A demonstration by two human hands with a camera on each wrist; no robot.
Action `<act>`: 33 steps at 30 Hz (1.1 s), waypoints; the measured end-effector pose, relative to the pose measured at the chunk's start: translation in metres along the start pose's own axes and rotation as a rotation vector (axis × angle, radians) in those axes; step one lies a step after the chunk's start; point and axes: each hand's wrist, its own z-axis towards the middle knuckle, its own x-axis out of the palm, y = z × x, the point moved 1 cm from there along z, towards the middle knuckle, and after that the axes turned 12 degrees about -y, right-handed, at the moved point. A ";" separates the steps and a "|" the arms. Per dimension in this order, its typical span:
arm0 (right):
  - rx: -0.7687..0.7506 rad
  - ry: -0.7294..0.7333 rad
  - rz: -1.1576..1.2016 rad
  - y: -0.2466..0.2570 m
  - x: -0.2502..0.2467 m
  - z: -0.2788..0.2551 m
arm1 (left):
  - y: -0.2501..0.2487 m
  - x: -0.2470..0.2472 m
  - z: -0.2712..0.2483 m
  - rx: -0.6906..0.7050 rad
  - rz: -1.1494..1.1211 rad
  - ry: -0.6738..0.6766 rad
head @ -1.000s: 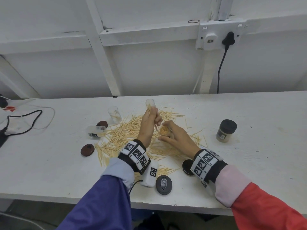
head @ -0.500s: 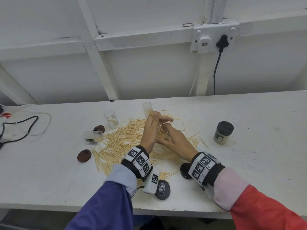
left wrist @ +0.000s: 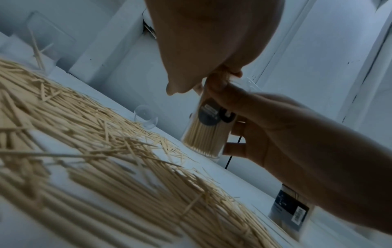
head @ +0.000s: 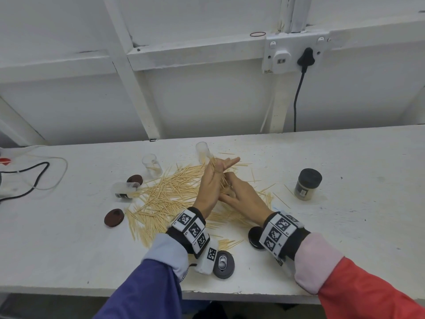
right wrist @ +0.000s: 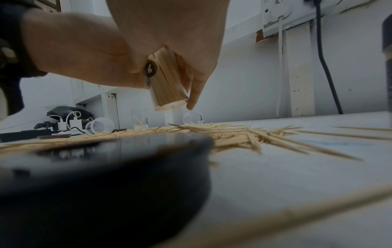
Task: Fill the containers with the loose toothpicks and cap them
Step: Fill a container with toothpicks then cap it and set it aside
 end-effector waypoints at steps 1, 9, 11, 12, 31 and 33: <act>-0.006 -0.008 0.009 0.001 -0.001 0.000 | 0.003 0.000 0.001 0.007 0.025 0.005; -0.036 -0.037 0.031 0.003 -0.001 0.000 | 0.007 -0.004 0.005 0.047 0.039 0.058; -0.036 -0.048 0.039 0.003 0.000 0.001 | 0.007 -0.006 0.005 0.028 0.025 0.067; -0.031 -0.059 0.043 0.003 -0.001 0.001 | 0.008 -0.008 0.006 0.022 0.015 0.068; -0.033 -0.054 0.087 0.002 0.000 0.000 | 0.002 -0.007 0.006 -0.017 0.004 0.088; -0.031 -0.056 0.092 0.001 0.001 0.001 | 0.002 -0.008 0.005 -0.036 0.021 0.103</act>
